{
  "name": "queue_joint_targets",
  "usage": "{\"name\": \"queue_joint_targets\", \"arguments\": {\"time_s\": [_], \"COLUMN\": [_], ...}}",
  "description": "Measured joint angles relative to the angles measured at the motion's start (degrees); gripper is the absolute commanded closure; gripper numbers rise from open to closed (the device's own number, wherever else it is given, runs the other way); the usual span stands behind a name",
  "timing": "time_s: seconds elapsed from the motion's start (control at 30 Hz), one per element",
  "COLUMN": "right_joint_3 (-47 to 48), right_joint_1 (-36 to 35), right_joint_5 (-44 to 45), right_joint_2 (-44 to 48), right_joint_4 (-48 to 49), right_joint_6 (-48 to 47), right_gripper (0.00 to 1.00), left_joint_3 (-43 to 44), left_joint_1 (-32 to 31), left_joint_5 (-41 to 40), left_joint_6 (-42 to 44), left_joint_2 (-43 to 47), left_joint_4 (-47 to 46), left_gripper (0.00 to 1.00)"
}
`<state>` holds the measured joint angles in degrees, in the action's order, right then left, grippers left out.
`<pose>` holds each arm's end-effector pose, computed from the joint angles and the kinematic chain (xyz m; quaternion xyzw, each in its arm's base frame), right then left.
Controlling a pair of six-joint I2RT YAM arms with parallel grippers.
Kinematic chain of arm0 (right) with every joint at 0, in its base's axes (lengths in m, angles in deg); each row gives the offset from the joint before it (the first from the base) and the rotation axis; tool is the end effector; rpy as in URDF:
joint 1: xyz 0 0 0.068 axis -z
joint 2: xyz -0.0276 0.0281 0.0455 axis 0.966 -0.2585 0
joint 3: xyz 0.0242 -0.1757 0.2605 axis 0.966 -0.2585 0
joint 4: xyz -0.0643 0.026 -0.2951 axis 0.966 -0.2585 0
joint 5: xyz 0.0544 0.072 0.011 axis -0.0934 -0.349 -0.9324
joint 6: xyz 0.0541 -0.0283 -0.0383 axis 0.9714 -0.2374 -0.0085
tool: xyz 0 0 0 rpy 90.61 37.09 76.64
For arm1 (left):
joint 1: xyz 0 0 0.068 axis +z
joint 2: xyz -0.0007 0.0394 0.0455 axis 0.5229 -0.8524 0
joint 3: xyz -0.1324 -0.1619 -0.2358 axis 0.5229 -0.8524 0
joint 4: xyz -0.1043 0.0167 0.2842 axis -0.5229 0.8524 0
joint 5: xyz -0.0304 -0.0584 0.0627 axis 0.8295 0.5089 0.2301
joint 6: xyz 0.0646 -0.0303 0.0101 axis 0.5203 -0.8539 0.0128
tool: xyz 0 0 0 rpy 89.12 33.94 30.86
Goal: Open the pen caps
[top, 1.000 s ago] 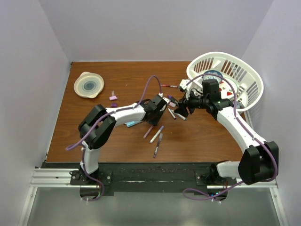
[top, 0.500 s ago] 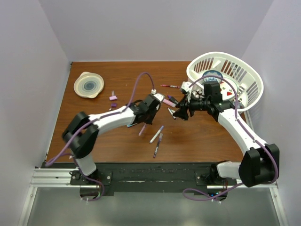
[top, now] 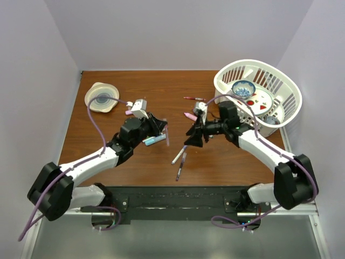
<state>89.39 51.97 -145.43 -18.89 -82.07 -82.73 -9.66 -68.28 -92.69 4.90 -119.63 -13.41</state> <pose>0.2753 0.1713 0.2646 -0.4300 0.6807 0.4668 0.3658 0.2536 -0.1848 0.2548 -0.0568 0.7781 -0.3800 0.4970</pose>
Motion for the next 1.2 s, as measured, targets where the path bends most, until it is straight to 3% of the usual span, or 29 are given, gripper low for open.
{"name": "queue_joint_targets", "arguments": {"time_s": [0.17,0.43,0.5,0.57,0.6,0.63,0.7,0.8,0.83,0.93,1.2], "right_joint_3": [-2.49,-3.19,-3.17,-3.13,-3.02,-2.73,-2.16,-1.66,-1.4,-0.83,0.94], "right_joint_1": [-4.24,-8.07,-8.7,-9.44,-9.66,-9.94,-10.19,-9.94,-9.94,-9.94,-9.94], "right_joint_5": [2.91,14.32,15.47,16.26,16.5,16.63,17.14,17.0,17.0,16.81,14.58], "right_joint_2": [-3.21,-6.4,-7.28,-7.98,-8.13,-8.28,-8.35,-8.35,-8.35,-8.35,-8.35], "right_joint_4": [9.27,13.51,13.7,13.64,13.55,13.27,12.57,11.41,10.86,9.75,7.87], "right_joint_6": [10.86,20.59,21.51,22.21,21.97,22.27,22.45,21.86,21.7,20.39,16.24], "right_gripper": [0.37,0.4,0.49,0.67,0.85,0.95,1.0,1.0,1.0,1.0,1.0], "left_joint_3": [-4.24,-5.2,-5.2,-5.2,-5.2,-5.2,-5.33,-5.66,-5.75,-5.84,-5.84], "left_joint_1": [-0.07,-0.37,-0.61,-0.96,-1.03,-1.05,-1.03,-1.03,-0.98,-0.74,-0.48], "left_joint_5": [2.27,4.5,4.55,4.63,4.72,4.76,5.03,5.44,5.66,7.3,12.02], "left_joint_6": [-9.31,-15.87,-16.26,-16.65,-16.68,-16.68,-16.74,-16.61,-16.57,-16.57,-15.61], "left_joint_2": [-3.72,-6.14,-6.38,-6.84,-7.04,-7.41,-7.93,-8.35,-8.46,-8.83,-9.18], "left_joint_4": [-10.67,-21.2,-22.12,-22.86,-23.15,-23.58,-24.59,-26.43,-26.77,-27.71,-27.82], "left_gripper": [1.0,1.0,1.0,1.0,1.0,1.0,1.0,0.8,0.67,0.51,0.47]}}
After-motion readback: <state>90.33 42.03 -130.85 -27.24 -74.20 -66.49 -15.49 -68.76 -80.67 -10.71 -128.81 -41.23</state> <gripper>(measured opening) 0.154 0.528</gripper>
